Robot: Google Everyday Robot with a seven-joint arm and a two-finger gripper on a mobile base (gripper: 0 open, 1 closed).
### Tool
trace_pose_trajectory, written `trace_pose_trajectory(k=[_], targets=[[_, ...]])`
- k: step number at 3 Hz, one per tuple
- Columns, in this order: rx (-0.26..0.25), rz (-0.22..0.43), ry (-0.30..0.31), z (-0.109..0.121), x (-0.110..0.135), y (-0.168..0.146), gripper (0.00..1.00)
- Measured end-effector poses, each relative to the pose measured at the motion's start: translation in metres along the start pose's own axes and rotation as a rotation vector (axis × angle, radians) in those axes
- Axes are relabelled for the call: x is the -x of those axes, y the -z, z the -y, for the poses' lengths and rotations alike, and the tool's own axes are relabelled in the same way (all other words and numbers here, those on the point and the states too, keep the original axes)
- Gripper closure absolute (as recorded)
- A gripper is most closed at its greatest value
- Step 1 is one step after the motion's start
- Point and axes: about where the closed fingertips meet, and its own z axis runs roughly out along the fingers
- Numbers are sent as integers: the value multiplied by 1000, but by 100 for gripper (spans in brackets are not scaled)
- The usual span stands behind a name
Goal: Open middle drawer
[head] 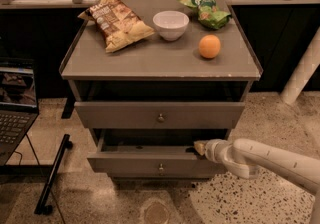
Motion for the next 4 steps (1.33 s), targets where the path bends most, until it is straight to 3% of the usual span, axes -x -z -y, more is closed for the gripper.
trace_pose_trajectory(k=[1, 4], targets=[[0, 0, 0, 0, 0, 0, 100], [-50, -157, 32, 7, -31, -7, 100]])
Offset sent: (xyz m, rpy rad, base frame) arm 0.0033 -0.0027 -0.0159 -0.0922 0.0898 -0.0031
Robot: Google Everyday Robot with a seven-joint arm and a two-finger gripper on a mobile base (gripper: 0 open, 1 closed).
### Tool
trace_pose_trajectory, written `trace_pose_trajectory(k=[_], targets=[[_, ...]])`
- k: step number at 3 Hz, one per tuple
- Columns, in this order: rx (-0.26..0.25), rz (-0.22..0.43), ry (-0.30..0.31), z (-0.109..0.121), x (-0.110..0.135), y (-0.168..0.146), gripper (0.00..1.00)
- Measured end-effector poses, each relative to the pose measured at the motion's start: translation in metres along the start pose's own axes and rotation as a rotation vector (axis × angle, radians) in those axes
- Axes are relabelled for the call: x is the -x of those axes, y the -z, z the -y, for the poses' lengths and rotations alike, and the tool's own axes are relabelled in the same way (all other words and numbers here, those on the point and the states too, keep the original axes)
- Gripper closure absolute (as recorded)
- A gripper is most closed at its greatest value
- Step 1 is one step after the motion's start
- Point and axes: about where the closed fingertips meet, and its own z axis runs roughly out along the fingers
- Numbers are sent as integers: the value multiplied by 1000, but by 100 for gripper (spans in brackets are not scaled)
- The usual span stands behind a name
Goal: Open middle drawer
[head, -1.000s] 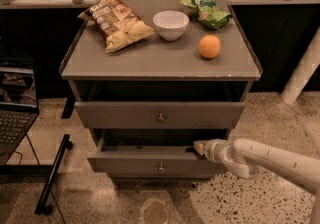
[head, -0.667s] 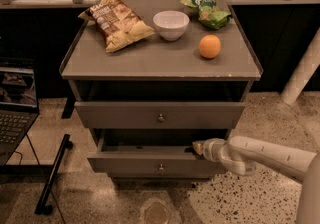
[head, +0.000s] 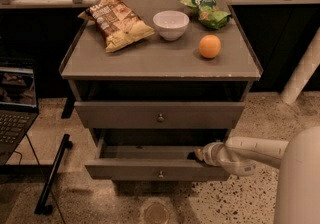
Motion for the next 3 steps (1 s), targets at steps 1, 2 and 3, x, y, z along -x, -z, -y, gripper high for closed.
trace_pose_trajectory(k=[1, 2, 3], targets=[[-36, -65, 29, 6, -33, 10, 100], [-42, -90, 44, 3, -49, 17, 100], [-42, -90, 44, 2, -49, 17, 100]])
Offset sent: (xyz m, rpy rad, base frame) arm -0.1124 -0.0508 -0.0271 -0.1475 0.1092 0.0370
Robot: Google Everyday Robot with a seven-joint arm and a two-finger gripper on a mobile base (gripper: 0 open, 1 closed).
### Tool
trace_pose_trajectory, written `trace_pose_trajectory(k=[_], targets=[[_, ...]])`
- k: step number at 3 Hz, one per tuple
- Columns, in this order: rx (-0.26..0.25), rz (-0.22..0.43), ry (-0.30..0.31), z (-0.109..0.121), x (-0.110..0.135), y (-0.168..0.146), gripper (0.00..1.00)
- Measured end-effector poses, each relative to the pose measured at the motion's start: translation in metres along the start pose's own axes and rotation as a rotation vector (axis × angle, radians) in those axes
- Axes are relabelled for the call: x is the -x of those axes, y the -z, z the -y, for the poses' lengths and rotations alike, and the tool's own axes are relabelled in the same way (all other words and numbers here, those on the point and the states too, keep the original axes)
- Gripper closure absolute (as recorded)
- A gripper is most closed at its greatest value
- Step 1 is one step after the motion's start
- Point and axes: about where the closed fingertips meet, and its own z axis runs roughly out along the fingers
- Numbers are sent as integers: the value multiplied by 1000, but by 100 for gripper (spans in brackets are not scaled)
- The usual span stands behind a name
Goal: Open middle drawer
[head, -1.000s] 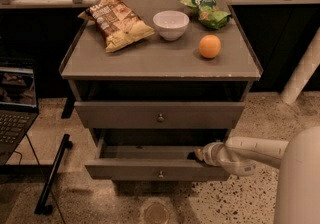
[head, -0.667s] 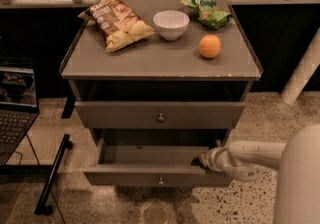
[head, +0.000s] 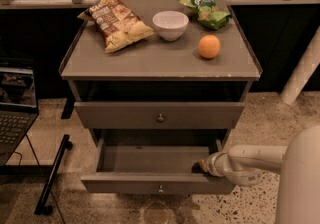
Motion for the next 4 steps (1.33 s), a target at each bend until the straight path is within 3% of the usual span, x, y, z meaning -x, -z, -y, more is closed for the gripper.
trace_pose_trajectory(k=[1, 2, 3, 4], targets=[[39, 9, 12, -8, -11, 9, 100], [40, 9, 12, -11, -9, 9, 100], [111, 48, 31, -21, -20, 28, 100], [129, 59, 38, -23, -19, 32, 100]])
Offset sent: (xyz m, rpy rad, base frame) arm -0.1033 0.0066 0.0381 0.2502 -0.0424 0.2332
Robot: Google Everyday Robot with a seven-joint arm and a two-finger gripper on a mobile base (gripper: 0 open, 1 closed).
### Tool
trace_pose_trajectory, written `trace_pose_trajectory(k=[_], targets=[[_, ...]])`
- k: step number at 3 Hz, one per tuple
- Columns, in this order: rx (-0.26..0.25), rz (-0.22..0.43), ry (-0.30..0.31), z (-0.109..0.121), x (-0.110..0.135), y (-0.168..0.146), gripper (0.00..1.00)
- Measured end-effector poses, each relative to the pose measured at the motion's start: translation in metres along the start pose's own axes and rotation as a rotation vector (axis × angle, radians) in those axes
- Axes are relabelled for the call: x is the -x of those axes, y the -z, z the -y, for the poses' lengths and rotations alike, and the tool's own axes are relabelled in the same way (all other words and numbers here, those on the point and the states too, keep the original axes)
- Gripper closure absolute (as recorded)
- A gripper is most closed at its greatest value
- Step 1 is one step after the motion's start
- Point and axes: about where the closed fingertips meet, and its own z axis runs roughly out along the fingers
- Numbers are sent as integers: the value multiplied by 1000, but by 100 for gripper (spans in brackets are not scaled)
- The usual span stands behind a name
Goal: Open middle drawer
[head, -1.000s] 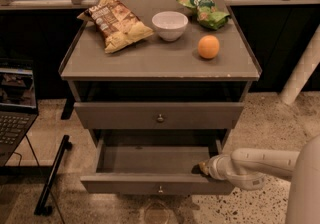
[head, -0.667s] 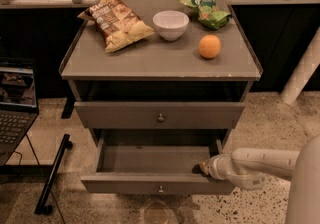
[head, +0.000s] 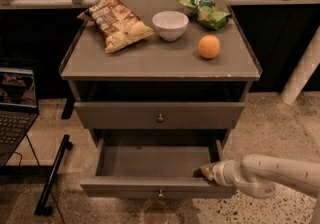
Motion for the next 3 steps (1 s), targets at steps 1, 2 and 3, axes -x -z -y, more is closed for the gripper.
trace_pose_trajectory(k=[1, 2, 3], targets=[[71, 75, 19, -9, 5, 11, 100], [167, 283, 97, -12, 39, 49, 100], [254, 453, 120, -14, 68, 93, 100]])
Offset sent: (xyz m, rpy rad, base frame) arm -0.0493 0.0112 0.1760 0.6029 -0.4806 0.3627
